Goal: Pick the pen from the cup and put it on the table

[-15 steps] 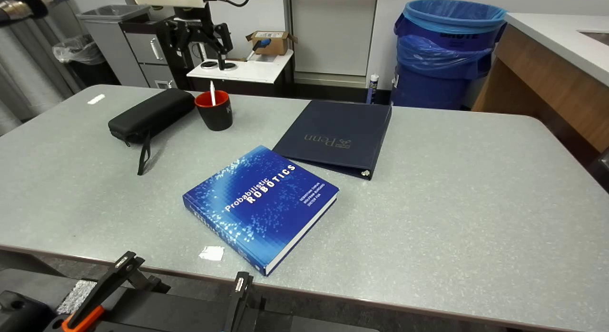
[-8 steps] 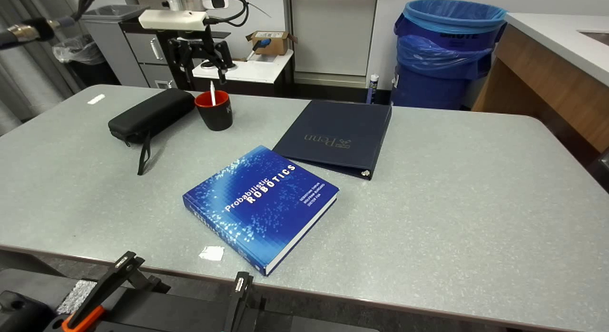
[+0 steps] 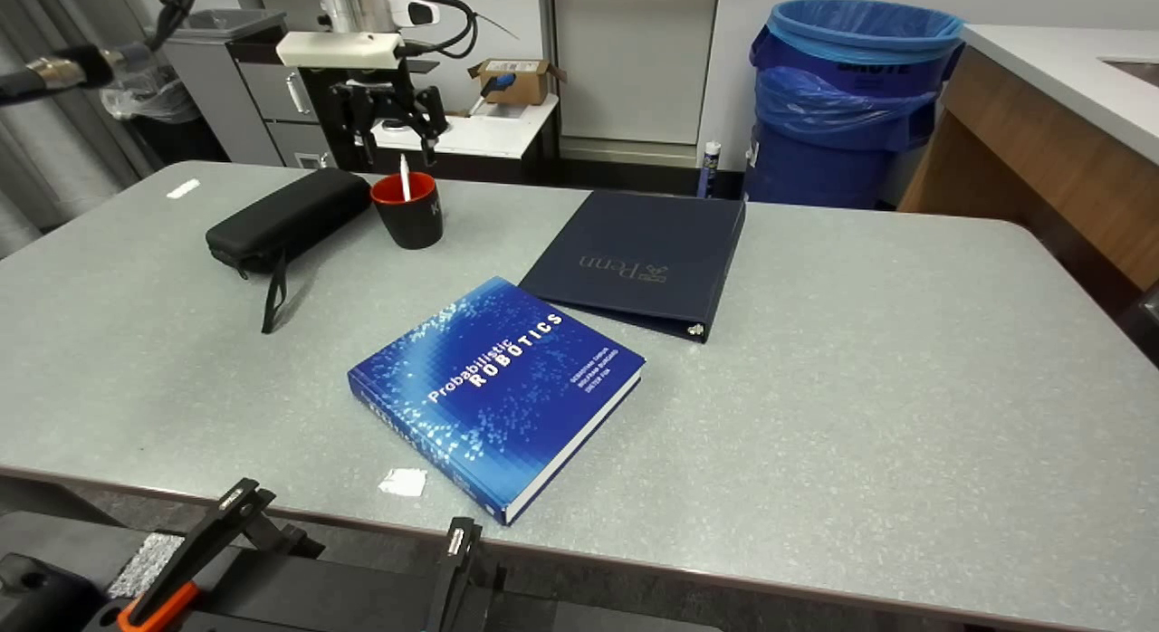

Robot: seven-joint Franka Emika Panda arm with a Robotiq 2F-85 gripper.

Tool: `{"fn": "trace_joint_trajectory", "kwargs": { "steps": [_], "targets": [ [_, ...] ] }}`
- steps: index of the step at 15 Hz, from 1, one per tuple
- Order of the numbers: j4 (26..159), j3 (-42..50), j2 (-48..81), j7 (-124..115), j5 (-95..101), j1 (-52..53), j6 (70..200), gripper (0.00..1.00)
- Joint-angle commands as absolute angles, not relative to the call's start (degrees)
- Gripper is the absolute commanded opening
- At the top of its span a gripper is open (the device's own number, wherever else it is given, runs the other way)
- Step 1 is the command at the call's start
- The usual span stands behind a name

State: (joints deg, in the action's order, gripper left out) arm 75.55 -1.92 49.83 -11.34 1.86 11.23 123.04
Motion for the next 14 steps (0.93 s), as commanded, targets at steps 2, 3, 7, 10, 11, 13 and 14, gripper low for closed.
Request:
{"fn": "trace_joint_trajectory", "kwargs": {
  "steps": [2, 3, 7, 10, 11, 13, 14],
  "targets": [
    [72.2, -1.1, 51.6, -12.6, 2.1, 11.6, 122.8, 0.53],
    [72.0, -1.0, 51.7, -12.6, 2.0, 11.6, 122.6, 0.46],
    [71.1, -1.2, 52.2, -12.3, 1.8, 11.4, 122.1, 0.15],
    [71.5, -1.2, 51.6, -12.2, 1.5, 10.9, 121.8, 0.00],
    [71.5, -1.1, 51.3, -12.3, 1.3, 10.8, 121.8, 0.00],
    [72.3, -1.1, 49.7, -12.2, 0.8, 10.1, 121.0, 0.01],
    [73.1, -1.0, 48.6, -12.1, 0.9, 9.9, 120.6, 0.01]
  ]
}}
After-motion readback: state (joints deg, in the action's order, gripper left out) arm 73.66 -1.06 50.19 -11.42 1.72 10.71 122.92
